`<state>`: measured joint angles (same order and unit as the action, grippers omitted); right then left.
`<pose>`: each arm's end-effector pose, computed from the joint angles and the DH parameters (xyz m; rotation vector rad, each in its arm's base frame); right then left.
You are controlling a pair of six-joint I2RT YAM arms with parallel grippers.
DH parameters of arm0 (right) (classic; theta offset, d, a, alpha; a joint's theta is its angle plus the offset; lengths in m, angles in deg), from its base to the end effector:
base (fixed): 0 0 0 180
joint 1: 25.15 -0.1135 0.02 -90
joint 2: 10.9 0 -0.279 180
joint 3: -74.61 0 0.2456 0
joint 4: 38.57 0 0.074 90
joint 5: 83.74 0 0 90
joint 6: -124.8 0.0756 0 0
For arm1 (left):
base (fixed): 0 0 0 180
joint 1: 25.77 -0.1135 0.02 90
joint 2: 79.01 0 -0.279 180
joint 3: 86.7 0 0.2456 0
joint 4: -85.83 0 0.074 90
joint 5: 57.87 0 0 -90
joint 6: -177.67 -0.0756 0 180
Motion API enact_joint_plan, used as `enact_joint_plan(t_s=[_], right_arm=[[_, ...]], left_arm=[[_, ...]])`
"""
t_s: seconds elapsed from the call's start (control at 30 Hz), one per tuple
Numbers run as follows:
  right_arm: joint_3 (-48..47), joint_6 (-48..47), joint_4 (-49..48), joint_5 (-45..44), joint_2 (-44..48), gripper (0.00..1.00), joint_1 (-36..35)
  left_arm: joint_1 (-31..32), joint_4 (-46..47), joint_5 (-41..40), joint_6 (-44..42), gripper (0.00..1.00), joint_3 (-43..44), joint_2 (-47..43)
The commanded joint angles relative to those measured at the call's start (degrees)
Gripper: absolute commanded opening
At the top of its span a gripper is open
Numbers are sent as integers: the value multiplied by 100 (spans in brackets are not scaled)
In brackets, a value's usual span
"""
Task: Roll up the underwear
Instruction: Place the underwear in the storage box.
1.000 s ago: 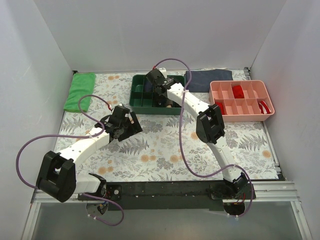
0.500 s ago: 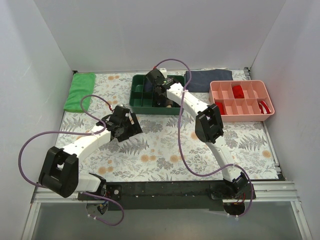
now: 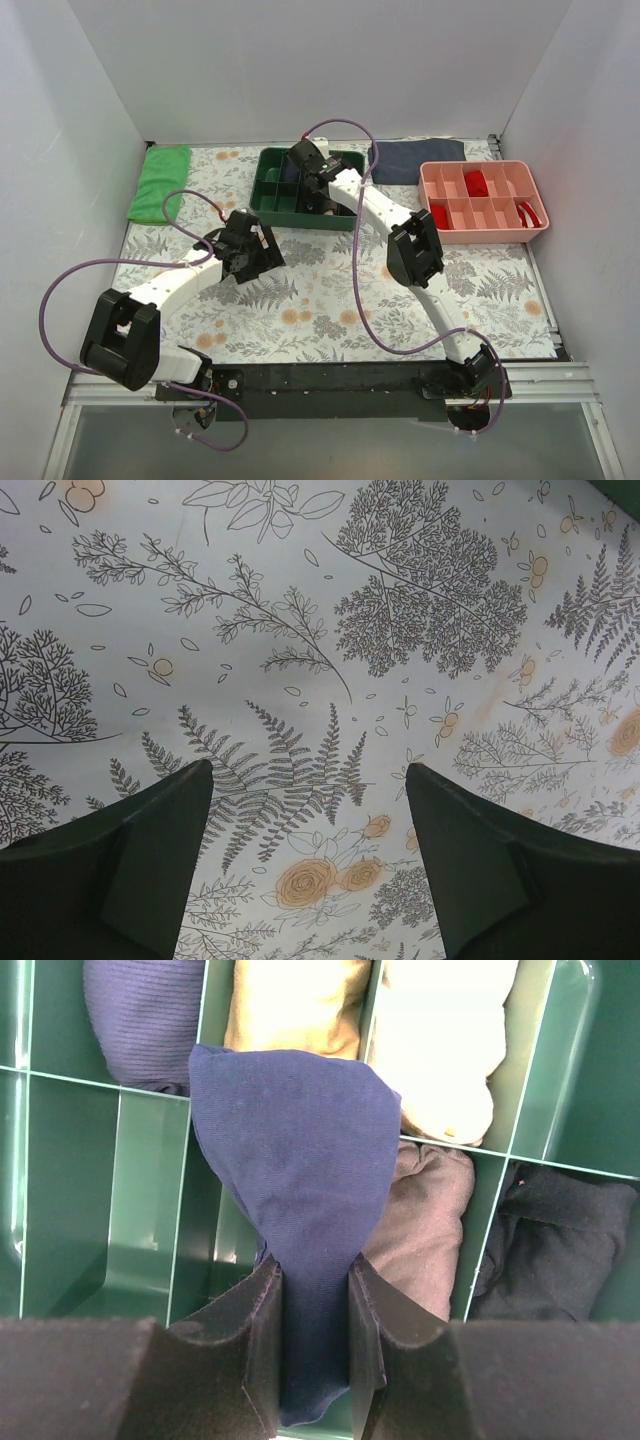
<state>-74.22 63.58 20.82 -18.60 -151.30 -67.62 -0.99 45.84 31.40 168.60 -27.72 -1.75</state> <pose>0.4402 0.3599 0.2166 -0.0976 2.3517 0.0641 0.2459 -0.1124 0.1814 -1.2906 2.4092 -0.6086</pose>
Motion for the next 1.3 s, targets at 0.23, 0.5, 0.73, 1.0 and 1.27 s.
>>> enact_joint_plan(t_s=[0.23, 0.5, 0.73, 1.0, 1.27], right_arm=[[1247, 94, 99, -396, 547, 1, 108], [2939, 76, -421, -458, 1611, 1, 328], [3064, -469, -781, -748, 2244, 1, 293], [1974, -672, -351, -704, 1797, 1, 100], [2140, -356, -245, -836, 1788, 1, 29]], left_arm=[[-201, 54, 64, -86, 78, 174, -202], [-227, 71, 346, -95, 78, 209, -140], [-236, 80, 416, -68, 78, 218, -211], [-236, 97, 442, -147, 78, 429, -193], [-263, -17, 381, -235, 79, 579, -219]])
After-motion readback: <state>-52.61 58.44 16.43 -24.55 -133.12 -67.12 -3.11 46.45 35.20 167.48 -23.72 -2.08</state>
